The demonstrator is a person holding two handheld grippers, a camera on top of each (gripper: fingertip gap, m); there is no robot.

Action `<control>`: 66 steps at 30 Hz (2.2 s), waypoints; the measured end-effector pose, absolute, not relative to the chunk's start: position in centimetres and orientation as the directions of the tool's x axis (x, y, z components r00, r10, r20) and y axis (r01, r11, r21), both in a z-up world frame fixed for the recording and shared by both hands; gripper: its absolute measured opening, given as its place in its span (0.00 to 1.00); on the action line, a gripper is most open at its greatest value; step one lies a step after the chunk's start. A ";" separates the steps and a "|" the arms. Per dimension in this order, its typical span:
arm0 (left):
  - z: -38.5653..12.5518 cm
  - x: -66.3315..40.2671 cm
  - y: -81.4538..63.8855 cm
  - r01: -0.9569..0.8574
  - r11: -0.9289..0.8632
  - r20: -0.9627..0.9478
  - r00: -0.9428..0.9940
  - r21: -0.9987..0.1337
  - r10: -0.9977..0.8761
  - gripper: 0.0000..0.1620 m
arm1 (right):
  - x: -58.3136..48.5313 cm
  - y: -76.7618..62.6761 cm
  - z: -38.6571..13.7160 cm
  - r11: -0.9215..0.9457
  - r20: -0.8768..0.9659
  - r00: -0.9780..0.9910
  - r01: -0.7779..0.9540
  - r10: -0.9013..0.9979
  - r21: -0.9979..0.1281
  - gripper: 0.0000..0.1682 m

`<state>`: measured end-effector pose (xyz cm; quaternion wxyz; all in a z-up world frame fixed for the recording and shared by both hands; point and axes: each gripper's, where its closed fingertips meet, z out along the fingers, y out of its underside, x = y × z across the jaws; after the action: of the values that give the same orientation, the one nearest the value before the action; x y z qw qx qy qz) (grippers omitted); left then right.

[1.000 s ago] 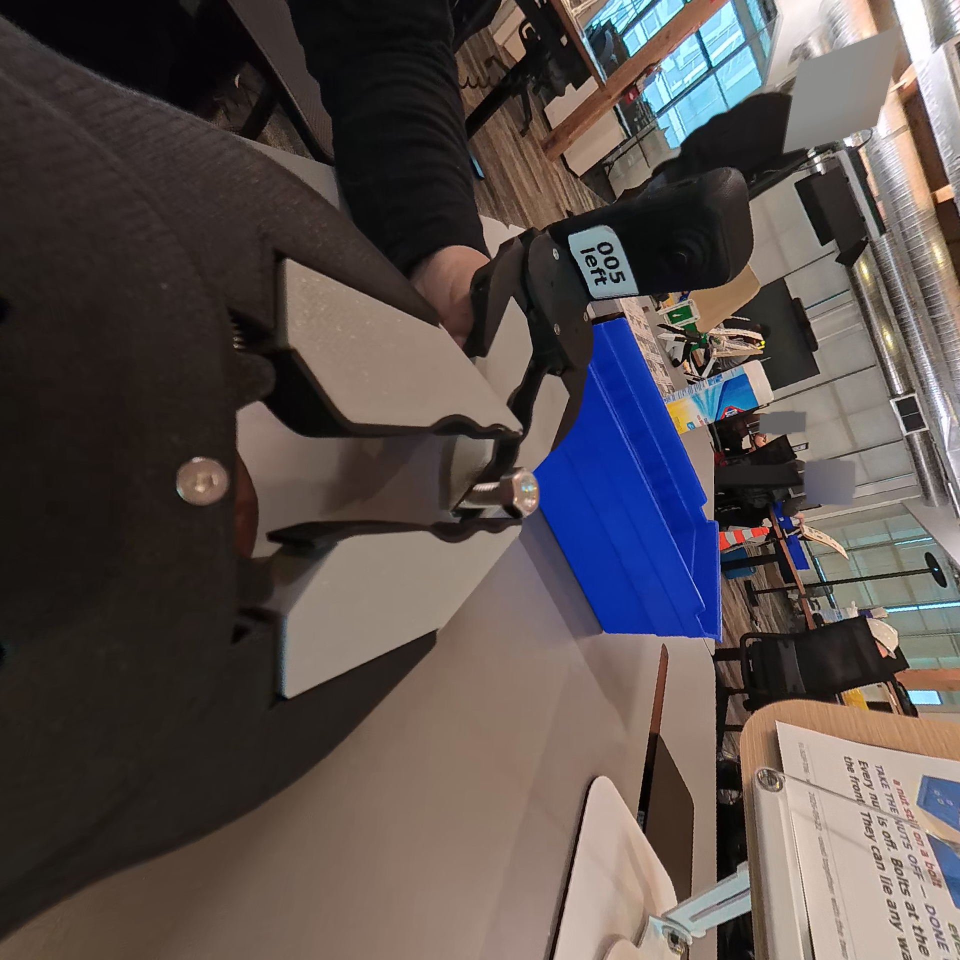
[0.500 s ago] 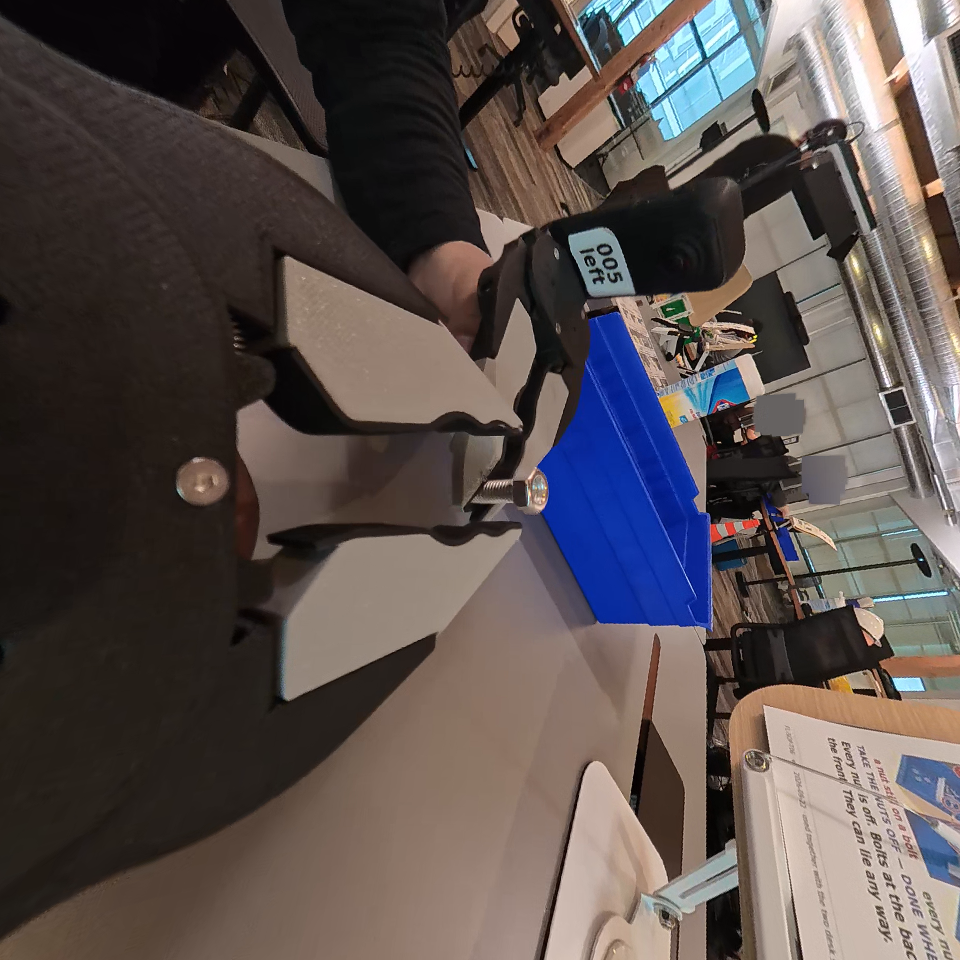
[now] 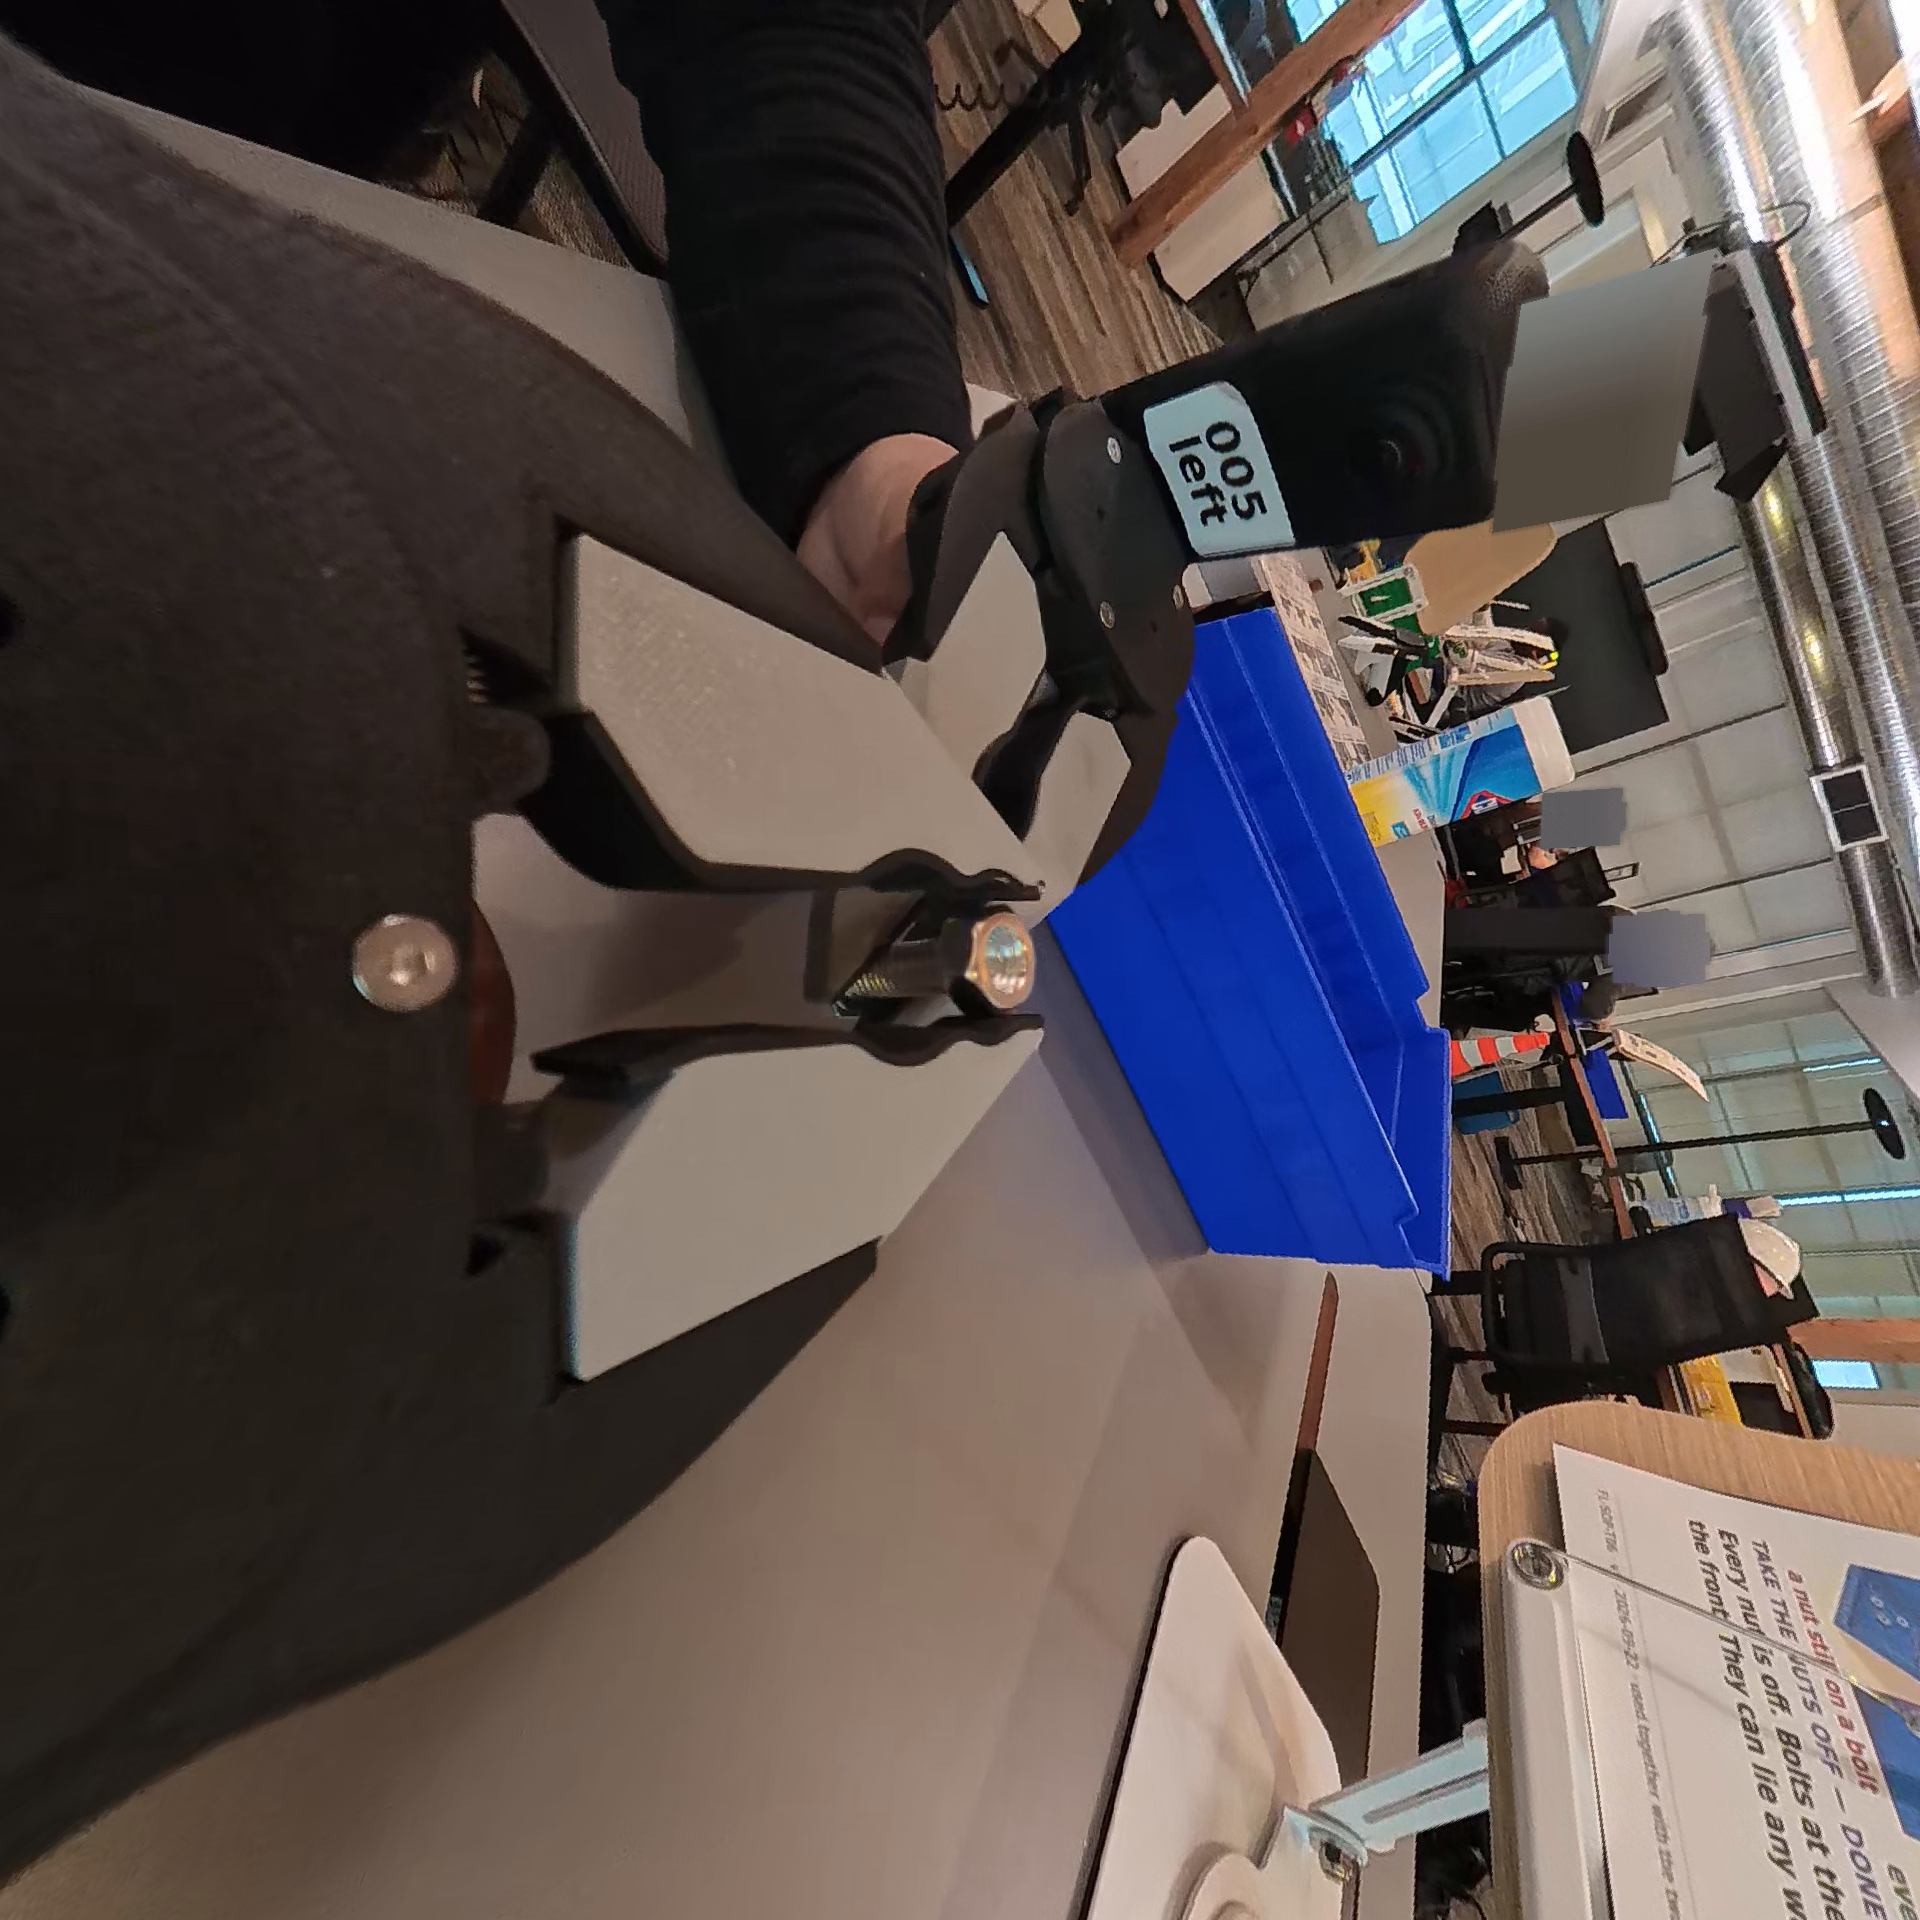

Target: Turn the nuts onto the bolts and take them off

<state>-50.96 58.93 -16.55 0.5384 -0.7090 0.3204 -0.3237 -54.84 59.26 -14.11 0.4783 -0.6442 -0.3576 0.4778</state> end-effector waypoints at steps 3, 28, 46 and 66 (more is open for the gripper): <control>-16.6 -50.7 58.6 -0.113 -0.211 0.109 0.574 -0.971 -0.812 0.04 | -54.9 59.2 -14.1 -0.286 -0.272 0.283 0.007 0.920 -0.958 0.10; -16.0 -50.8 58.5 -0.073 -0.219 0.143 0.555 -0.973 -0.819 0.04 | -54.8 59.1 -13.8 -0.310 -0.303 0.253 -0.012 0.919 -0.951 0.16; -16.7 -52.4 60.2 -0.079 -0.247 0.138 0.648 -0.966 -0.749 0.04 | -54.6 59.5 -13.9 -0.228 -0.207 0.353 0.017 0.912 -0.974 0.17; -16.3 -50.8 58.7 -0.099 -0.225 0.129 0.573 -0.969 -0.810 0.04 | -54.7 59.2 -13.6 -0.281 -0.268 0.288 0.003 0.919 -0.960 0.09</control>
<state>-50.81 58.71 -16.31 0.5334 -0.7083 0.3207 -0.3329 -54.69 59.24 -13.62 0.4806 -0.6426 -0.3587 0.4769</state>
